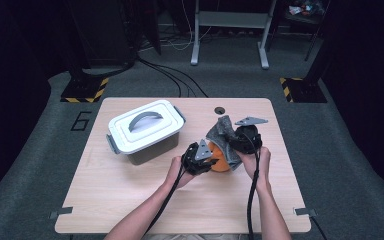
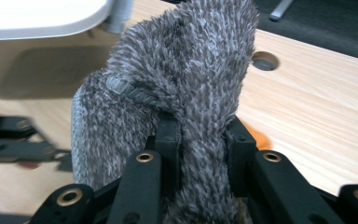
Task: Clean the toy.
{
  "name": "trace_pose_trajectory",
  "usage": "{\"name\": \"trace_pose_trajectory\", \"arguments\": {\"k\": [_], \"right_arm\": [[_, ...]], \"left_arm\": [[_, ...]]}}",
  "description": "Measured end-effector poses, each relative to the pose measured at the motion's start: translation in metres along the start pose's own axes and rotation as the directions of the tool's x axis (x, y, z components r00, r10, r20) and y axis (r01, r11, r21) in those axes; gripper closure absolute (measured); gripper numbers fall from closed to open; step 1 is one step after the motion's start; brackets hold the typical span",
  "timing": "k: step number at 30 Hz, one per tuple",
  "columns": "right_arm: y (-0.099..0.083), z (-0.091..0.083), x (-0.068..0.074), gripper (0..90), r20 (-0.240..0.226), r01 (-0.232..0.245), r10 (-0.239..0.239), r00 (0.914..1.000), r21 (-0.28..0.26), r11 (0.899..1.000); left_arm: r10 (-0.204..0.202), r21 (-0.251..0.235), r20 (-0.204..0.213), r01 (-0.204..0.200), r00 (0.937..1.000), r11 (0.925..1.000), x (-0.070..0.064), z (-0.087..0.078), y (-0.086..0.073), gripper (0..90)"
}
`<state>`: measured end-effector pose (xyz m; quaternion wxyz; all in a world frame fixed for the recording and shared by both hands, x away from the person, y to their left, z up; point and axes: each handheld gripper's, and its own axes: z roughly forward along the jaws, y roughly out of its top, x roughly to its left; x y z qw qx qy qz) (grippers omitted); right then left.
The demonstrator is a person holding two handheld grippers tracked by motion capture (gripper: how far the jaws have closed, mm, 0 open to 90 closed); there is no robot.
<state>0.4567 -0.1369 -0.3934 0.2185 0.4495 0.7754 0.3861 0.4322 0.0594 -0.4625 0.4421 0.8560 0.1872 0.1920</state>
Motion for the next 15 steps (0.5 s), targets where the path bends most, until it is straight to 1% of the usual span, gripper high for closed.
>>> {"name": "trace_pose_trajectory", "arguments": {"k": [2,3,4,5,6,7,8,9,10,12,13,15], "right_arm": [[0.001,0.002,-0.009,71.7,0.039,-0.011,0.011,0.9992,0.001,1.000],[0.001,0.003,-0.013,71.7,0.041,-0.029,0.029,0.9987,0.002,1.000],[0.000,0.004,-0.017,71.7,0.059,-0.037,0.037,0.9976,0.007,0.999],[0.000,0.005,-0.019,71.7,0.087,-0.046,0.045,0.9952,0.008,0.999],[0.000,0.006,-0.022,71.7,0.099,-0.051,0.050,0.9939,0.011,0.999],[-0.001,0.006,-0.025,71.7,0.099,-0.061,0.060,0.9933,0.010,0.998],[-0.002,0.005,-0.028,71.6,0.091,-0.065,0.064,0.9938,0.007,0.998],[-0.003,0.002,-0.028,71.7,0.076,-0.074,0.075,0.9943,-0.007,0.997],[-0.003,0.000,-0.028,71.7,0.061,-0.072,0.073,0.9955,-0.015,0.997],[-0.001,-0.009,-0.022,71.6,0.029,-0.073,0.075,0.9968,-0.042,0.996],[0.000,-0.013,-0.017,71.6,0.006,-0.064,0.065,0.9979,-0.057,0.996],[0.003,-0.019,-0.007,71.6,-0.038,-0.039,0.036,0.9986,-0.061,0.997]], "left_arm": [[0.001,-0.004,0.002,-0.001,1.0000,1.0000,-0.001,0.000,0.000,68.5],[0.000,-0.004,0.003,0.000,1.0000,1.0000,0.000,0.000,0.000,68.5],[-0.001,-0.007,0.004,0.001,1.0000,1.0000,0.000,0.000,-0.001,68.5],[-0.001,-0.006,0.003,0.001,1.0000,1.0000,0.000,0.000,-0.001,68.5],[-0.002,-0.005,0.005,0.002,1.0000,1.0000,0.000,0.000,-0.001,68.5],[-0.002,-0.002,0.004,0.002,1.0000,1.0000,0.001,0.000,-0.001,68.4],[-0.009,-0.001,0.005,0.009,0.9999,1.0000,0.001,0.000,-0.001,68.4],[-0.011,-0.002,0.007,0.011,0.9999,0.9999,0.001,0.000,-0.001,68.4],[-0.007,-0.002,0.006,0.007,1.0000,1.0000,0.002,0.000,-0.001,68.4],[-0.007,-0.003,0.006,0.007,1.0000,1.0000,0.002,0.000,-0.001,68.3],[-0.010,-0.004,0.008,0.010,0.9999,0.9999,0.001,0.000,-0.001,68.3],[-0.006,-0.002,0.007,0.006,1.0000,1.0000,0.001,0.000,-0.001,68.3]]}}
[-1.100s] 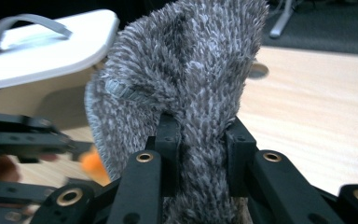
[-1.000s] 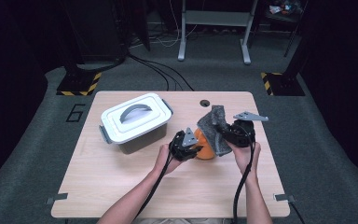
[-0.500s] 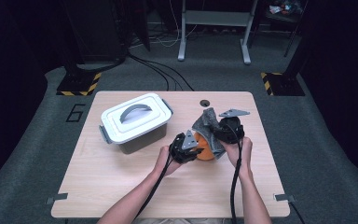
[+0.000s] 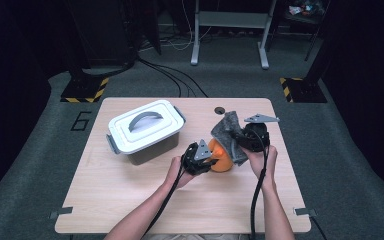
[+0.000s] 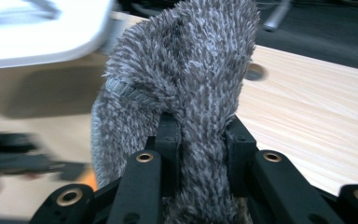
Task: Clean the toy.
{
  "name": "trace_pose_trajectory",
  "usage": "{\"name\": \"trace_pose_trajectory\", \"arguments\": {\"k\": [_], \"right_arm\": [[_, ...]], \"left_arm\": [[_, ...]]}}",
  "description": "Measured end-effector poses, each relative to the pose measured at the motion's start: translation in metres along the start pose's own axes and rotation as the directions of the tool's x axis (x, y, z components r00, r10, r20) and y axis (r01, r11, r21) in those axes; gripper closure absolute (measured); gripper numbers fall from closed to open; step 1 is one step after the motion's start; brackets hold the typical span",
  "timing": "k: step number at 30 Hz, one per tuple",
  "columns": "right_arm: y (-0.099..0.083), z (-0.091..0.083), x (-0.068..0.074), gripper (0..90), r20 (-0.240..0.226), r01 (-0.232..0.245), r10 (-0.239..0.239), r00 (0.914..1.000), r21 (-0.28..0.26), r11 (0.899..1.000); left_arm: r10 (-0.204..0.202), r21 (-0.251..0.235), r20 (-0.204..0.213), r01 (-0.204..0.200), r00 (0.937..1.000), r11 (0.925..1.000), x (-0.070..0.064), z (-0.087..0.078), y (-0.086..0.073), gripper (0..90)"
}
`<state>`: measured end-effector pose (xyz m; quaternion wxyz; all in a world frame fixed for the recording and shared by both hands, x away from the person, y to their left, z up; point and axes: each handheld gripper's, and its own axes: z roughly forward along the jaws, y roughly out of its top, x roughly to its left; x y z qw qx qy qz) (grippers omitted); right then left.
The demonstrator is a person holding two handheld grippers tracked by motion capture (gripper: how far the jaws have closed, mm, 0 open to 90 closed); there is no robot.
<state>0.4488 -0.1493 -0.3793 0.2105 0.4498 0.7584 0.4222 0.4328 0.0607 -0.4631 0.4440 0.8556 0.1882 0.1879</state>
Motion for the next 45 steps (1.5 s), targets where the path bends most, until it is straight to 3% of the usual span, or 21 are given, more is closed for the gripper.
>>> {"name": "trace_pose_trajectory", "arguments": {"k": [3,6,9,13,17,19,26,35,45], "right_arm": [[0.003,0.002,0.016,71.6,-0.038,0.051,-0.050,0.9981,0.032,0.998],[0.002,0.012,0.019,71.6,-0.030,0.065,-0.063,0.9975,0.069,0.995],[0.001,0.019,0.014,71.6,-0.016,0.056,-0.055,0.9984,0.075,0.996],[0.001,0.022,0.005,71.5,0.060,0.048,-0.052,0.9969,0.064,0.997],[-0.001,0.026,-0.009,71.5,0.121,0.008,-0.014,0.9925,0.048,0.999],[-0.003,0.026,-0.012,71.4,0.120,-0.009,0.004,0.9928,0.042,0.999],[-0.008,0.004,-0.011,71.1,0.029,-0.047,0.048,0.9984,-0.054,0.997],[-0.018,-0.022,-0.006,70.9,0.035,-0.040,0.044,0.9984,-0.110,0.993],[-0.036,-0.035,-0.019,70.9,0.078,-0.060,0.069,0.9946,-0.117,0.991]], "left_arm": [[0.008,0.000,0.002,-0.008,1.0000,1.0000,-0.001,0.000,0.000,68.2],[0.013,0.000,0.004,-0.013,0.9999,0.9999,-0.001,0.000,0.000,68.2],[0.013,-0.005,0.000,-0.013,0.9999,0.9999,-0.001,0.000,-0.001,68.2],[0.012,-0.010,-0.001,-0.012,0.9999,0.9999,-0.002,0.000,0.000,68.2],[0.009,-0.012,0.002,-0.009,1.0000,0.9999,-0.002,0.000,0.000,68.2],[0.007,-0.011,0.002,-0.007,1.0000,0.9999,-0.002,0.000,0.000,68.2],[-0.045,-0.005,-0.009,0.045,0.9989,0.9990,0.004,-0.001,-0.002,68.3],[-0.075,-0.008,-0.014,0.075,0.9971,0.9972,0.007,0.000,-0.003,68.1],[-0.087,-0.005,-0.018,0.087,0.9961,0.9962,0.009,0.000,-0.004,67.9]]}}
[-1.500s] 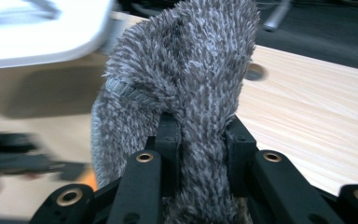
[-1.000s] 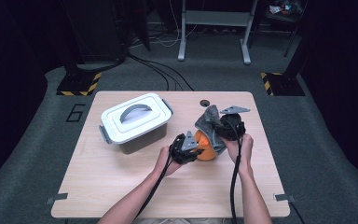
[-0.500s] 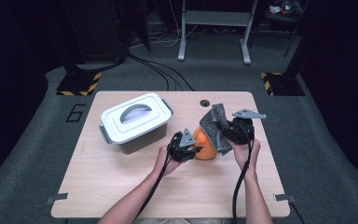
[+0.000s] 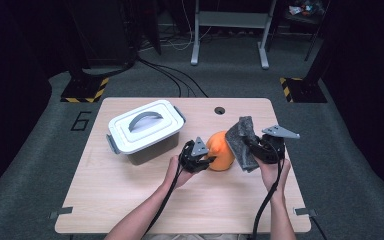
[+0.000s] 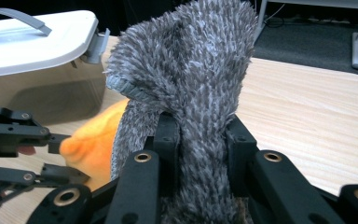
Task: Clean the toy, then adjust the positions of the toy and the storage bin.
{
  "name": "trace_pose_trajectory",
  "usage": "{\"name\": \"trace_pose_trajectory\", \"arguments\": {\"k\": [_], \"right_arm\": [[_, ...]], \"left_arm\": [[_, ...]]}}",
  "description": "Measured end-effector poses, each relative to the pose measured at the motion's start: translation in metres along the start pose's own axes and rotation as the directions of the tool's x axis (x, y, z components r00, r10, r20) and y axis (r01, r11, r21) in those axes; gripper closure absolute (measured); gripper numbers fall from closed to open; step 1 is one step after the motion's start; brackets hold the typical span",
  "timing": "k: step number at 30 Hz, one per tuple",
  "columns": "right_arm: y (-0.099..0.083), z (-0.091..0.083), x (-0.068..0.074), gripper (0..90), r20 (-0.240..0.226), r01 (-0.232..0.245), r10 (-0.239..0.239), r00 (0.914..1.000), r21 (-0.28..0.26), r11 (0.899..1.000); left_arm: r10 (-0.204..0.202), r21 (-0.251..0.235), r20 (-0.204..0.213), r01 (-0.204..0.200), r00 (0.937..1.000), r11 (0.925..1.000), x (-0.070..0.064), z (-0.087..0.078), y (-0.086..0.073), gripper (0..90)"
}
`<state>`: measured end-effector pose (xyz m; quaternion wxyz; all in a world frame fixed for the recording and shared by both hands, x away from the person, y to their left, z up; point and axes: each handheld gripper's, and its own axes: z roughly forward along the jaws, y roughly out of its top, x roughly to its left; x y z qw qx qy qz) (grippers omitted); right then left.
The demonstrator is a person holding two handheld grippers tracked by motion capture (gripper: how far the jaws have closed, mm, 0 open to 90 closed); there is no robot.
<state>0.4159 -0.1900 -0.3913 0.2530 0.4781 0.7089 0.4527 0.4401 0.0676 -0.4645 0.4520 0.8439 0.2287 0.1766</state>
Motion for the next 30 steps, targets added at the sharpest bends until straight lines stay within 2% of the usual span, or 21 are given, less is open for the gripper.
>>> {"name": "trace_pose_trajectory", "arguments": {"k": [6,11,17,30], "right_arm": [[-0.007,-0.006,-0.008,70.7,0.034,-0.018,0.019,0.9993,-0.007,1.000],[-0.020,-0.009,-0.020,70.3,0.086,-0.042,0.040,0.9954,0.017,0.999],[-0.037,-0.005,-0.035,70.2,0.138,-0.071,0.063,0.9884,0.052,0.996],[-0.060,0.010,-0.063,68.8,0.207,-0.129,0.103,0.9729,0.117,0.985]], "left_arm": [[-0.002,0.001,0.001,0.002,1.0000,1.0000,0.000,0.000,0.000,67.8],[0.002,0.003,0.002,-0.002,1.0000,1.0000,0.000,0.000,0.000,67.7],[0.010,0.006,0.001,-0.010,0.9999,0.9999,0.000,0.000,0.000,67.8],[-0.004,0.003,-0.001,0.004,1.0000,1.0000,0.001,0.000,0.000,67.8]]}}
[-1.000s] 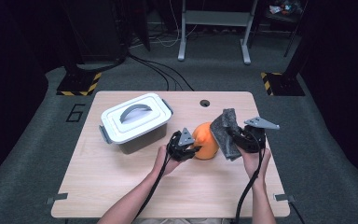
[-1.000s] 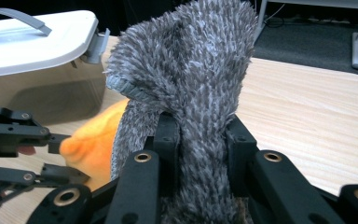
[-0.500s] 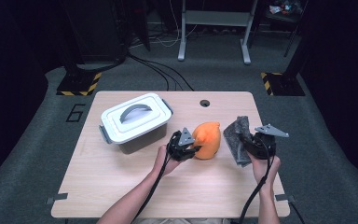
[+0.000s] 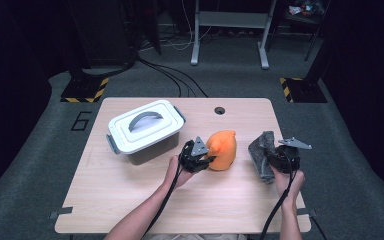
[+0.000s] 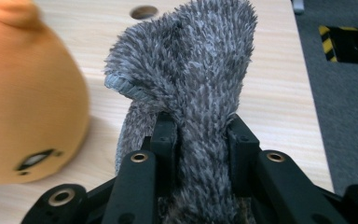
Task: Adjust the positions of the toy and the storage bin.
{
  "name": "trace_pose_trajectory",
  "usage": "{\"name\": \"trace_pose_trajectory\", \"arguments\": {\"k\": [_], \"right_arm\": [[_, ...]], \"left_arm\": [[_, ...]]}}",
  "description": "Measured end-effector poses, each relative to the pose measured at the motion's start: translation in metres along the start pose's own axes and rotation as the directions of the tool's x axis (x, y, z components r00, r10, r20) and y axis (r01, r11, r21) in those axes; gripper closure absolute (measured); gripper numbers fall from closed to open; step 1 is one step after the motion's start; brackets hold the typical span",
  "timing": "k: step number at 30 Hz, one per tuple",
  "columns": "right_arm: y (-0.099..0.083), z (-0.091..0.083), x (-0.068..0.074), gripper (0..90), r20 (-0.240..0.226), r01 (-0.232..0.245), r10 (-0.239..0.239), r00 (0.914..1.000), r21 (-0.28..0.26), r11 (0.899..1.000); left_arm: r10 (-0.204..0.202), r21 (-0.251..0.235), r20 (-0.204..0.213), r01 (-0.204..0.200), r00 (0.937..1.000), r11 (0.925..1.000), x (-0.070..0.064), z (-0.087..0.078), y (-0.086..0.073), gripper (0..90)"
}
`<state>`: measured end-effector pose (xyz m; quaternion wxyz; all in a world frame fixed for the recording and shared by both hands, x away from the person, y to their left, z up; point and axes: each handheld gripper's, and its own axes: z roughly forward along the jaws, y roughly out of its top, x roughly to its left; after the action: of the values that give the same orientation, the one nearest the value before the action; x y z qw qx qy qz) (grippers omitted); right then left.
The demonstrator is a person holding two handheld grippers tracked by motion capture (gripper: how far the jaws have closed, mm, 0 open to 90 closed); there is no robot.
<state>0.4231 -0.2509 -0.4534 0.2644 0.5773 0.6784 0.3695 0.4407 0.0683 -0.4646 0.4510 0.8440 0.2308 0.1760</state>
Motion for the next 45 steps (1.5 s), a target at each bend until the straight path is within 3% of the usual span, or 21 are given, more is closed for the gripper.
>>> {"name": "trace_pose_trajectory", "arguments": {"k": [6,14,20,24,26,31,35,40,45], "right_arm": [[-0.008,0.014,-0.016,67.4,0.019,-0.039,0.038,0.9991,0.050,0.998],[-0.014,0.026,-0.025,61.0,0.070,-0.043,0.036,0.9969,0.098,0.994],[-0.021,0.034,-0.033,37.6,0.082,-0.053,0.042,0.9958,0.128,0.990],[-0.023,0.032,-0.034,27.3,0.071,-0.049,0.040,0.9966,0.127,0.991],[-0.022,0.029,-0.032,20.8,0.073,-0.037,0.028,0.9969,0.122,0.992],[-0.021,0.018,-0.024,14.1,0.071,0.009,-0.018,0.9973,0.120,0.993],[-0.023,0.004,-0.014,10.5,0.033,0.039,-0.042,0.9986,0.100,0.994],[-0.037,-0.010,0.011,7.4,-0.043,0.095,-0.091,0.9949,0.084,0.992],[-0.055,-0.007,0.038,7.5,-0.088,0.161,-0.154,0.9842,0.080,0.984]], "left_arm": [[-0.005,-0.005,-0.002,0.005,1.0000,1.0000,0.001,0.000,-0.001,67.8],[-0.014,-0.011,-0.009,0.014,0.9999,0.9998,0.001,0.000,-0.002,67.4],[-0.026,-0.018,-0.014,0.025,0.9996,0.9995,0.002,0.001,-0.004,67.4],[-0.032,-0.021,-0.021,0.031,0.9993,0.9993,0.001,0.001,-0.004,67.5],[-0.031,-0.018,-0.016,0.031,0.9994,0.9994,0.002,0.000,-0.004,67.5],[-0.039,-0.029,-0.019,0.039,0.9990,0.9988,0.002,0.000,-0.006,67.9],[-0.040,-0.027,-0.017,0.040,0.9990,0.9988,0.002,-0.002,-0.007,68.5],[-0.050,-0.038,-0.013,0.050,0.9987,0.9980,0.004,-0.003,-0.009,69.4],[-0.041,-0.049,-0.019,0.040,0.9990,0.9980,0.002,-0.003,-0.008,70.9]]}}
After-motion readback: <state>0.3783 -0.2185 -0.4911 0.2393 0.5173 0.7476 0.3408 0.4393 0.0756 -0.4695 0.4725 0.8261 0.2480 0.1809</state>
